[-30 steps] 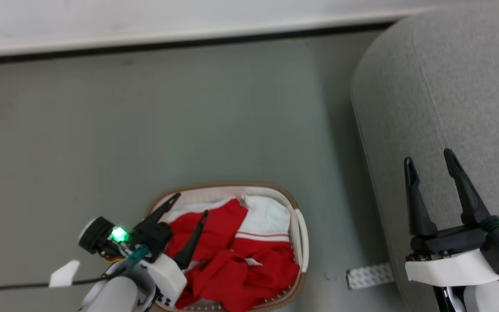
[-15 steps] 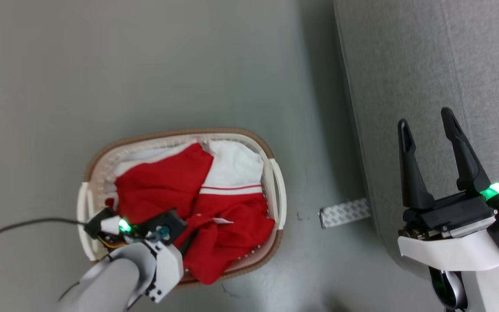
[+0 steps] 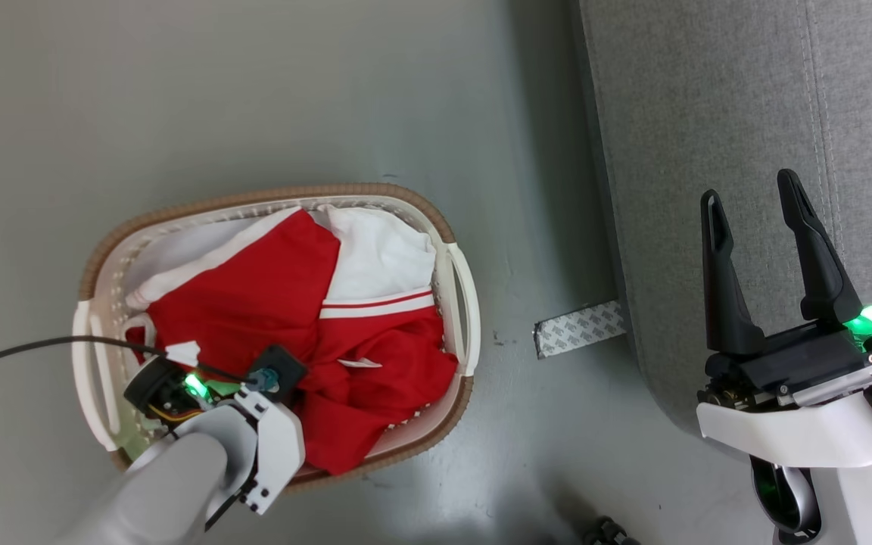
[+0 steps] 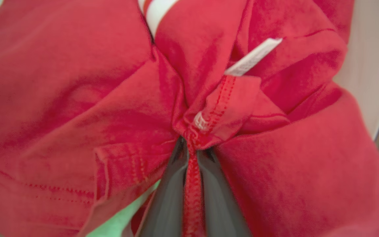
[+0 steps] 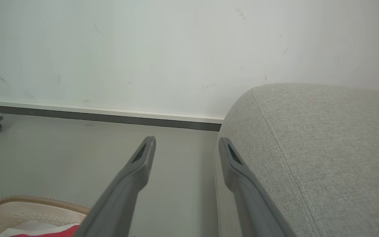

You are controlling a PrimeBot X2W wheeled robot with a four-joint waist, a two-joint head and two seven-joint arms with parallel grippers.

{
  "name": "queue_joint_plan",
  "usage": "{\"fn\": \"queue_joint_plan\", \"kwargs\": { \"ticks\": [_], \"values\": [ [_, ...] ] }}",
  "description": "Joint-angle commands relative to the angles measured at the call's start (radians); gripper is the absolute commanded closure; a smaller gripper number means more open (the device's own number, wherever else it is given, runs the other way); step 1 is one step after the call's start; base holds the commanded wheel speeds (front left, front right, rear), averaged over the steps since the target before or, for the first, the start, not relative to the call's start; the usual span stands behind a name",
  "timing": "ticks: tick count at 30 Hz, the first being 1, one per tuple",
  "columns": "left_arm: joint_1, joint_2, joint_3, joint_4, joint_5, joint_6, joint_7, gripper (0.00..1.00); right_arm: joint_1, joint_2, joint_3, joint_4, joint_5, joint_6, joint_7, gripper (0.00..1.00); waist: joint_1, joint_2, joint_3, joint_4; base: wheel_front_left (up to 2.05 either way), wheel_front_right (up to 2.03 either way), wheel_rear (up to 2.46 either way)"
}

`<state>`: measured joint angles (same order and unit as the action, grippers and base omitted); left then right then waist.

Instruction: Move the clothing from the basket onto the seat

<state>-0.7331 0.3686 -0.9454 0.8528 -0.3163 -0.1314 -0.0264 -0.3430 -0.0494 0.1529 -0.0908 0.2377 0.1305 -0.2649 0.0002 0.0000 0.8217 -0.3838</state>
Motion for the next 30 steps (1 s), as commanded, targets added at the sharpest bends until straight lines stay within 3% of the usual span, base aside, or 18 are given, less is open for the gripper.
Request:
{"fn": "queue_joint_plan", "kwargs": {
  "ticks": [1,11,24,30],
  "values": [
    [-0.011,0.013,-0.013,-0.01,-0.031,0.002,-0.004,1.0,-0.001,-0.002,-0.006,0.008,0.0,0.0,0.001,0.0,-0.0002,0.0,-0.012,0.005,0.0,0.0,0.0],
    [-0.034,-0.002,0.028,-0.058,-0.186,0.008,-0.117,1.0,0.015,-0.002,-0.026,0.036,-0.01,0.0,0.001,0.0,-0.0002,0.0,-0.129,0.055,0.0,0.0,0.0],
    [0.09,-0.088,0.049,-0.13,-0.249,0.036,-0.214,1.0,0.143,-0.003,-0.097,0.111,-0.071,0.0,0.001,0.0,-0.0002,0.0,-0.437,0.205,0.0,0.0,0.0],
    [0.158,-0.094,0.05,-0.221,-0.27,0.063,-0.218,1.0,0.214,-0.003,-0.12,0.145,-0.102,0.0,0.001,0.0,-0.0002,0.0,-0.58,0.267,0.0,0.0,0.0]
  ]
}}
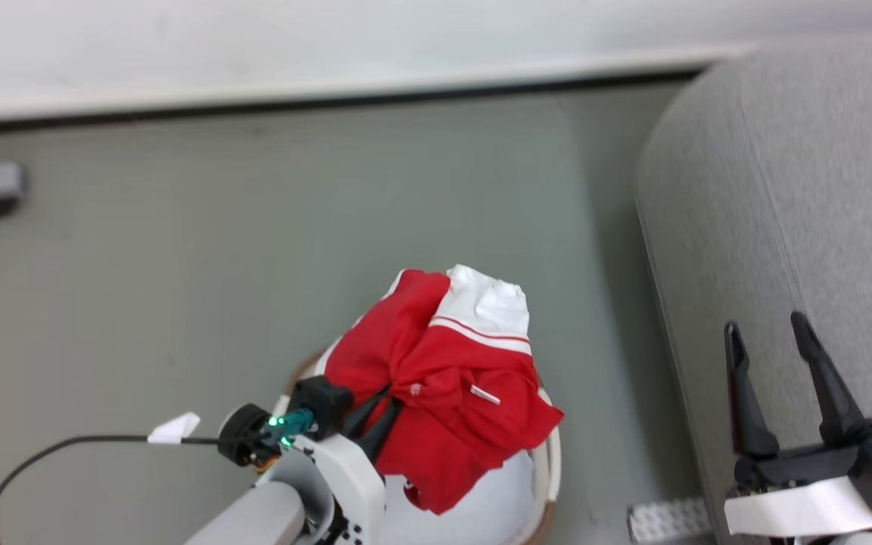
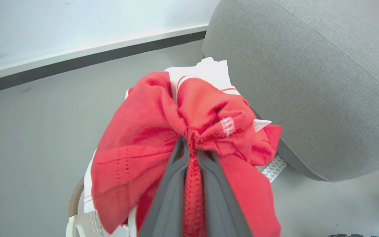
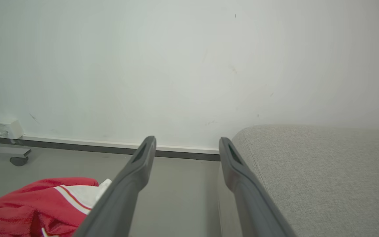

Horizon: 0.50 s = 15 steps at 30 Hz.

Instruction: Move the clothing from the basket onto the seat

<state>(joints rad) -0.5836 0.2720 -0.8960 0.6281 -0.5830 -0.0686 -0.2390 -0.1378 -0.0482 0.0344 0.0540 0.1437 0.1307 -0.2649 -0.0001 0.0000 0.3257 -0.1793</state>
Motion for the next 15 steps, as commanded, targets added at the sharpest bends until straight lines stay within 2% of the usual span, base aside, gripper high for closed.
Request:
{"fn": "queue_joint_plan", "kwargs": {
  "ticks": [1,9,15],
  "values": [
    [0.019,0.006,0.001,-0.014,-0.008,0.007,-0.002,1.0,0.019,-0.004,-0.004,0.005,-0.012,0.0,0.001,0.0,0.0001,0.0,-0.105,0.07,0.0,0.0,0.0],
    [0.102,0.05,0.015,-0.2,-0.039,0.071,0.049,1.0,0.101,-0.004,-0.012,0.025,-0.042,0.0,0.001,0.0,0.0001,0.0,-0.266,0.097,0.0,0.0,0.0],
    [0.127,0.093,0.023,-0.351,-0.049,0.122,0.112,1.0,0.139,-0.003,0.045,-0.001,-0.083,0.0,0.001,0.0,0.0001,0.0,-0.331,0.103,0.0,0.0,0.0]
  ]
}}
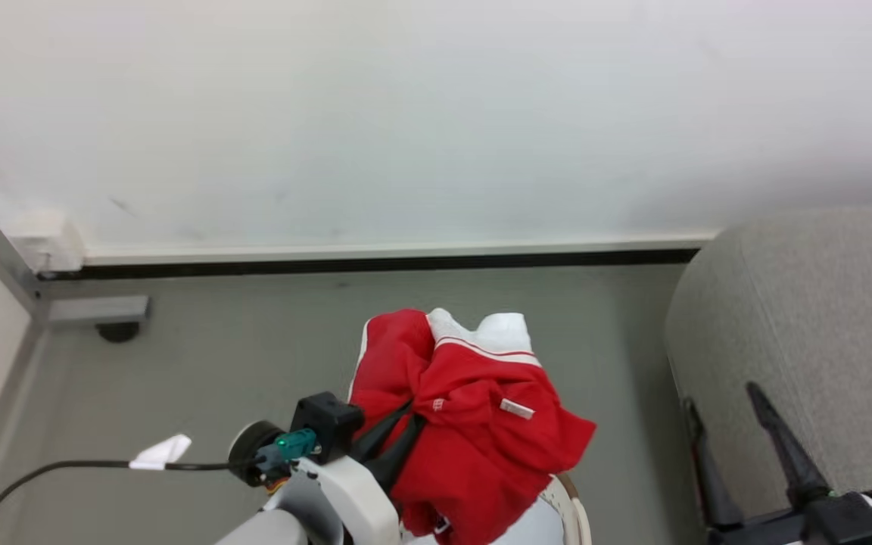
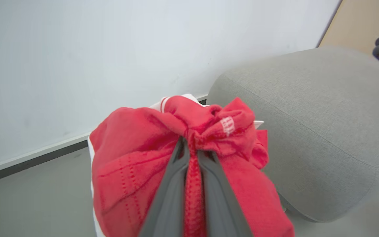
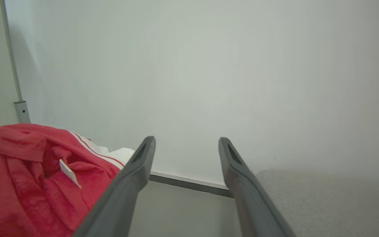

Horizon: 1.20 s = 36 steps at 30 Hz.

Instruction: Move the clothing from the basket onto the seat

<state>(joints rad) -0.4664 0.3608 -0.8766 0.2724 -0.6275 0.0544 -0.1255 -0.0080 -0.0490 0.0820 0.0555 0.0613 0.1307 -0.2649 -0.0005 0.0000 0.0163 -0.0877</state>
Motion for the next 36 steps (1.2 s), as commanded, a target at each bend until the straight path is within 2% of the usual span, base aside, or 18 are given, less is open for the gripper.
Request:
{"fn": "queue_joint_plan", "kwargs": {
  "ticks": [1,5,13,18,23,30,36],
  "values": [
    [0.012,0.013,0.005,-0.018,-0.004,0.007,0.006,1.0,0.006,-0.003,0.01,-0.009,-0.006,0.0,0.001,0.0,0.0005,0.0,-0.025,0.011,0.0,0.0,0.0],
    [0.019,0.04,0.007,-0.087,-0.004,0.029,0.036,1.0,-0.026,-0.026,0.094,-0.019,-0.031,0.0,0.001,0.0,0.0005,0.0,-0.033,0.008,0.0,0.0,0.0],
    [0.016,0.05,-0.015,-0.151,0.014,0.039,0.069,1.0,-0.183,-0.196,0.415,0.068,0.027,0.0,0.011,0.0,0.0005,0.0,-0.037,-0.001,0.0,0.0,0.0],
    [0.005,0.038,-0.032,-0.166,0.024,0.036,0.076,1.0,-0.321,-0.258,0.591,0.139,0.097,-0.001,0.053,0.0,0.0005,0.0,-0.04,0.001,0.0,0.0,0.0],
    [-0.004,0.024,-0.052,-0.167,0.031,0.026,0.079,1.0,-0.447,-0.269,0.751,0.221,0.172,-0.001,0.086,0.0,0.0005,0.0,-0.042,0.003,0.0,0.0,0.0],
    [-0.018,-0.003,-0.078,-0.152,0.026,0.001,0.081,1.0,-0.592,-0.256,0.982,0.313,0.334,-0.001,0.139,0.0,0.0005,0.0,-0.045,0.008,0.0,0.0,0.0],
    [-0.02,-0.016,-0.088,-0.146,0.01,-0.014,0.081,1.0,-0.659,-0.239,1.075,0.378,0.403,-0.001,0.112,0.0,0.0005,0.0,-0.048,0.011,0.0,0.0,0.0]
  ]
}}
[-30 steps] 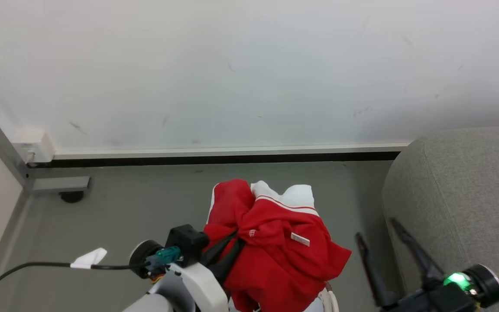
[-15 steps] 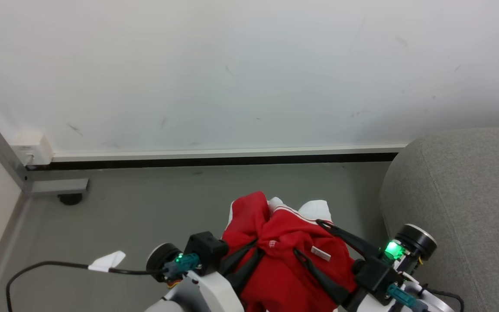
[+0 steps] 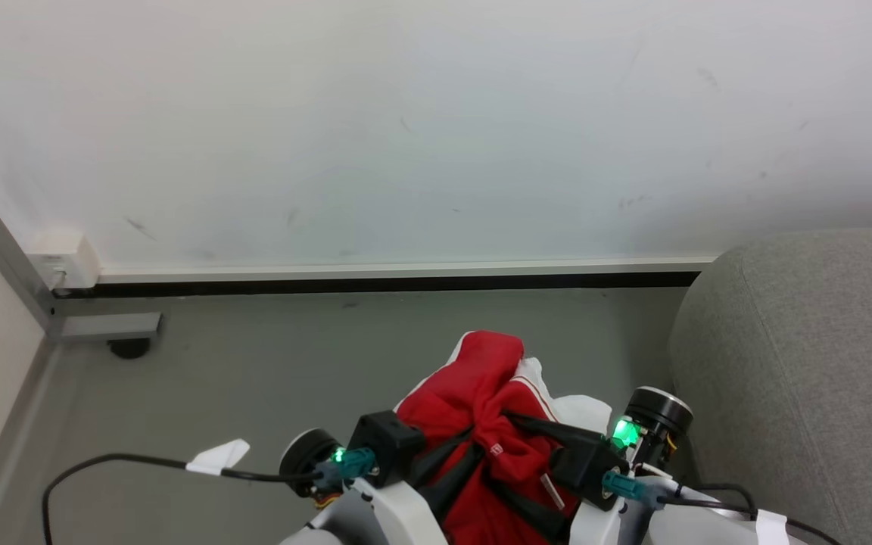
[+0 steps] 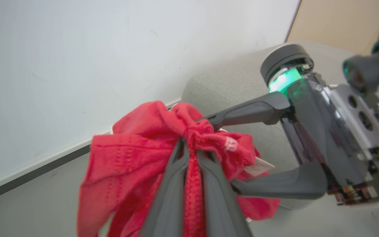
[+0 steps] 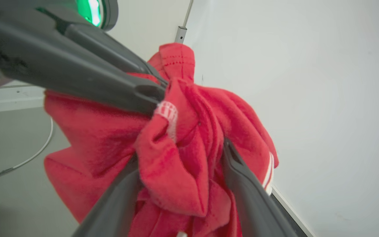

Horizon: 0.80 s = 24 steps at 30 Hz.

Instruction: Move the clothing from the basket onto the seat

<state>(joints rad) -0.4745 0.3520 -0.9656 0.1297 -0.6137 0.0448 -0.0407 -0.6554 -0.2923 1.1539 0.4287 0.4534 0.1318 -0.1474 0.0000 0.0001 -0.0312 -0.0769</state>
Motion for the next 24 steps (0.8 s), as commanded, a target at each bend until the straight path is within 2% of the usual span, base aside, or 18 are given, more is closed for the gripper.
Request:
{"fn": "queue_joint_plan", "kwargs": {
  "ticks": [1,2,3,4,5,13,14,15,16,17,18,24],
  "values": [
    [-0.013,-0.009,0.0,-0.003,-0.003,-0.006,-0.004,1.0,-0.02,0.009,0.019,0.019,0.024,-0.002,-0.01,0.0,0.0,-0.0001,0.0,0.001,0.0,0.0,0.0],
    [-0.014,-0.011,-0.001,-0.003,-0.003,-0.007,-0.004,1.0,-0.025,0.013,0.033,0.03,0.038,-0.002,-0.016,0.0,0.0,-0.0001,-0.001,0.002,0.0,0.0,0.0],
    [-0.014,-0.012,-0.001,-0.003,-0.005,-0.008,-0.004,1.0,-0.031,0.018,0.039,0.044,0.054,-0.002,-0.024,0.53,0.0,-0.0001,-0.001,0.002,0.0,0.0,0.0],
    [-0.015,-0.013,-0.001,-0.002,-0.006,-0.008,-0.005,1.0,-0.036,0.022,0.047,0.055,0.072,-0.002,-0.031,0.96,0.0,-0.0001,-0.002,0.003,0.0,0.0,0.0],
    [-0.015,-0.012,-0.001,-0.001,-0.007,-0.008,-0.006,1.0,-0.04,0.027,0.056,0.064,0.084,-0.002,-0.038,1.0,0.0,-0.0001,-0.002,0.003,0.0,0.0,0.0],
    [-0.007,0.002,0.013,0.007,-0.01,0.012,-0.028,1.0,-0.059,0.032,0.068,0.112,0.153,-0.002,-0.094,1.0,0.0,-0.0001,0.0,-0.002,0.0,0.0,0.0],
    [-0.005,0.004,0.014,0.009,-0.009,0.015,-0.028,0.95,-0.062,0.031,0.063,0.118,0.156,-0.002,-0.099,1.0,0.0,-0.0001,0.001,-0.003,0.0,0.0,0.0],
    [-0.004,0.005,0.014,0.011,-0.006,0.017,-0.032,0.8,-0.064,0.029,0.056,0.121,0.158,-0.002,-0.102,1.0,0.0,-0.0001,0.002,-0.003,0.0,0.0,0.0],
    [-0.003,0.007,0.015,0.013,-0.001,0.02,-0.036,0.58,-0.066,0.028,0.048,0.124,0.161,-0.002,-0.108,1.0,0.0,-0.0001,0.002,-0.003,0.0,0.0,0.0],
    [0.0,0.005,0.019,0.014,-0.002,0.026,-0.046,0.27,-0.068,0.028,0.041,0.123,0.162,-0.002,-0.113,1.0,0.0,-0.0001,0.003,-0.003,0.0,0.0,0.0],
    [0.006,0.004,0.022,0.017,-0.001,0.03,-0.056,0.0,-0.066,0.029,0.033,0.122,0.164,-0.002,-0.114,1.0,0.0,-0.0001,0.003,-0.003,0.0,0.0,0.0],
    [0.04,0.008,0.037,0.057,-0.005,0.05,-0.118,0.0,-0.047,0.012,-0.037,0.118,0.152,-0.002,-0.119,1.0,0.0,-0.0001,0.004,-0.001,0.0,0.0,0.0]
  ]
}}
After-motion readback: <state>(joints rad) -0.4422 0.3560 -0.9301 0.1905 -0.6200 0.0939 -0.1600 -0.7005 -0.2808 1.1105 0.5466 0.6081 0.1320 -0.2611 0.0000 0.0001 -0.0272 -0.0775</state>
